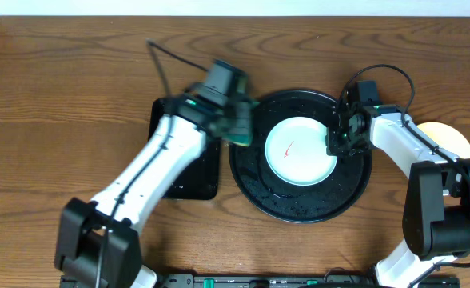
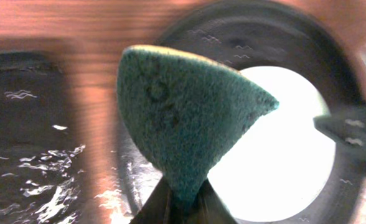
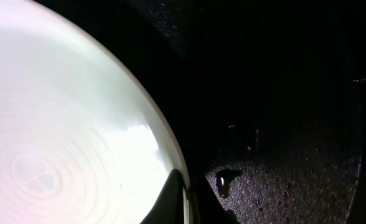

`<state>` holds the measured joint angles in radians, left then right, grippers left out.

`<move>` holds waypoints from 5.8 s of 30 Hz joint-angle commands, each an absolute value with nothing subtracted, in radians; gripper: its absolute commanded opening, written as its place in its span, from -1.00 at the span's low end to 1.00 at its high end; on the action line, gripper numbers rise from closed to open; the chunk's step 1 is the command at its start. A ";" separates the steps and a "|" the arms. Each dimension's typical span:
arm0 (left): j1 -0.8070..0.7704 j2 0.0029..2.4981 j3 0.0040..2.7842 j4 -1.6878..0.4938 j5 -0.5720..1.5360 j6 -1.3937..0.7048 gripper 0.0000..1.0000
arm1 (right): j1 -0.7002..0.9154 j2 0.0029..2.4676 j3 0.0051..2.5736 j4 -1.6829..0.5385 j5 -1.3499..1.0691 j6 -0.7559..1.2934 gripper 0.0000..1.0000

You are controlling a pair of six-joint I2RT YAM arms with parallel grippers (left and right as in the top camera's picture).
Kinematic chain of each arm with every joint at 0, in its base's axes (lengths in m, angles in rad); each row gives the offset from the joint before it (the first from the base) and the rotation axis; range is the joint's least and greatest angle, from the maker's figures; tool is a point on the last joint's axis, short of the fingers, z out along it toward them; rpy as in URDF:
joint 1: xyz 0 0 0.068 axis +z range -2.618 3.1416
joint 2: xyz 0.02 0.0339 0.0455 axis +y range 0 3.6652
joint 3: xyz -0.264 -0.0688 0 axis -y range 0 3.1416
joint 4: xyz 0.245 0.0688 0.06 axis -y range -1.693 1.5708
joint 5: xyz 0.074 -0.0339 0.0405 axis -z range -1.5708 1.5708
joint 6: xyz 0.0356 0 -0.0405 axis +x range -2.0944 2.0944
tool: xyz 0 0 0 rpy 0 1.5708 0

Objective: Clean dirty plates on tray and stack at the side
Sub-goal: 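Pick up the green sponge with left gripper and bring it to white plate, then scrub the white plate with the sponge while right gripper holds it, then return the sponge with left gripper to the black rectangular tray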

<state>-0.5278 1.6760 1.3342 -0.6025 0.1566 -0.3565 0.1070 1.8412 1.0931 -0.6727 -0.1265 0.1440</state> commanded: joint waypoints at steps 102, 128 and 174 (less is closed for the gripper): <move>-0.750 2.175 1.444 -0.475 0.365 -0.595 -0.85 | 0.134 1.876 1.084 -0.692 -0.117 0.163 -0.98; -0.831 2.109 1.566 -0.783 -0.501 -0.420 -0.85 | 0.134 1.876 1.084 -0.691 -0.117 0.156 -0.97; -0.165 1.393 1.237 -0.930 0.217 -0.366 0.32 | 0.139 1.832 1.118 -0.700 -0.219 0.155 -0.98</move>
<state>-0.1761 1.4841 1.2125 -0.9184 0.2070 -0.3946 0.1238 1.8492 1.0988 -0.6743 -0.2050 0.1566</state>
